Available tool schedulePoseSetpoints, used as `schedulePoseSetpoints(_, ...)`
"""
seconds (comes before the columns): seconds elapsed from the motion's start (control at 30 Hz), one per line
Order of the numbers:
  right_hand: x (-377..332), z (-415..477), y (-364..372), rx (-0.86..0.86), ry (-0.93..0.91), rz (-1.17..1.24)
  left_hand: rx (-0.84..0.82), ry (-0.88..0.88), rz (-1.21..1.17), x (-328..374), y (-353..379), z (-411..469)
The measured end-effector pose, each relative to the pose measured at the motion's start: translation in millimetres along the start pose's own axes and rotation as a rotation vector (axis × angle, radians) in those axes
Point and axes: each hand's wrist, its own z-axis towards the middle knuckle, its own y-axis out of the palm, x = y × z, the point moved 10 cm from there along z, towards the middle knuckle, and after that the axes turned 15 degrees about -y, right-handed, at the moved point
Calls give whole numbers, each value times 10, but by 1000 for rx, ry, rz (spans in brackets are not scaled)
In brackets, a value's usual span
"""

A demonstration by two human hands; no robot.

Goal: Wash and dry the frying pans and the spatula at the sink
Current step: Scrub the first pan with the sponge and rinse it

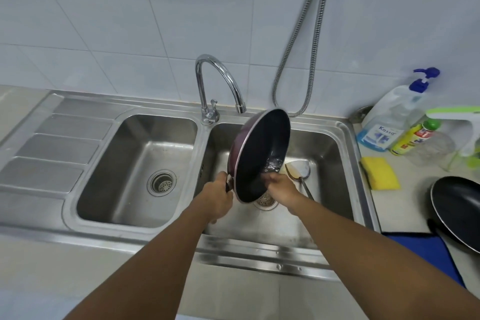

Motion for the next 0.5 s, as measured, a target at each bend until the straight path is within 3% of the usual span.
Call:
schedulePoseSetpoints(0.33,55,-289,-294,-1,13,-34,179,83,294,261,52,-227)
schedulePoseSetpoints(0.5,-85,-350,-432,60,-54,-105,176,110,302,359,96,-305)
